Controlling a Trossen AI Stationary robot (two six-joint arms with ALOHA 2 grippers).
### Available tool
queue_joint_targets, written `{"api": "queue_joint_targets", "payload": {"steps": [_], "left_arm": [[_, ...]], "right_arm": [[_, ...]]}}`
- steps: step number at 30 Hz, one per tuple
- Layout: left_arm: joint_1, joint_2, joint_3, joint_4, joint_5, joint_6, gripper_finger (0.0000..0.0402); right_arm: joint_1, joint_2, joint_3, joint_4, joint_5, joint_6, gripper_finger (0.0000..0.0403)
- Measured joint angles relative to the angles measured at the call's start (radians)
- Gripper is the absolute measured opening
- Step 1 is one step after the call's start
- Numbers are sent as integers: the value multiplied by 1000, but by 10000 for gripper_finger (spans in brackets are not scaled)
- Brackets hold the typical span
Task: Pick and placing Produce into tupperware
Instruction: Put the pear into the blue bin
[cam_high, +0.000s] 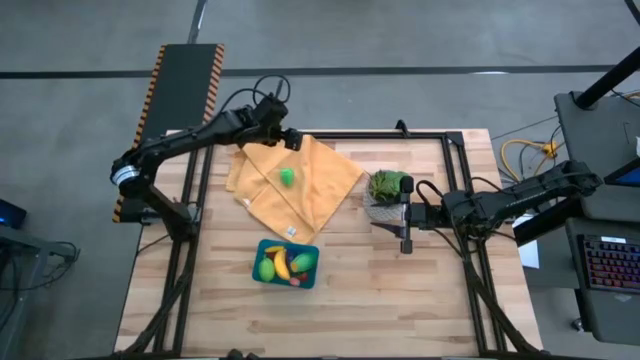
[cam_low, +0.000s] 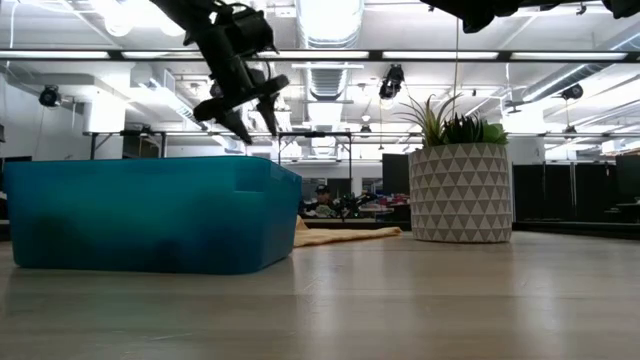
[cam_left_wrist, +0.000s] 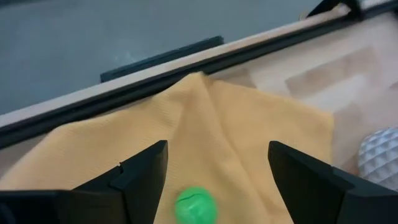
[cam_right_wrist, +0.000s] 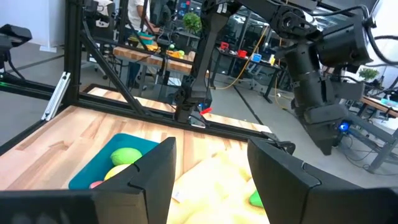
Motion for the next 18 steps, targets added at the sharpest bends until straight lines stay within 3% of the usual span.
{"api": "queue_joint_targets", "payload": {"steps": [10, 18], "left_arm": [[7, 16, -15, -5, 18, 40, 263], [-1, 43, -15, 5, 117, 70, 263]], "right_arm": [[0, 0, 0, 1, 0, -2, 192], [0, 0, 0, 1, 0, -4, 192]]}}
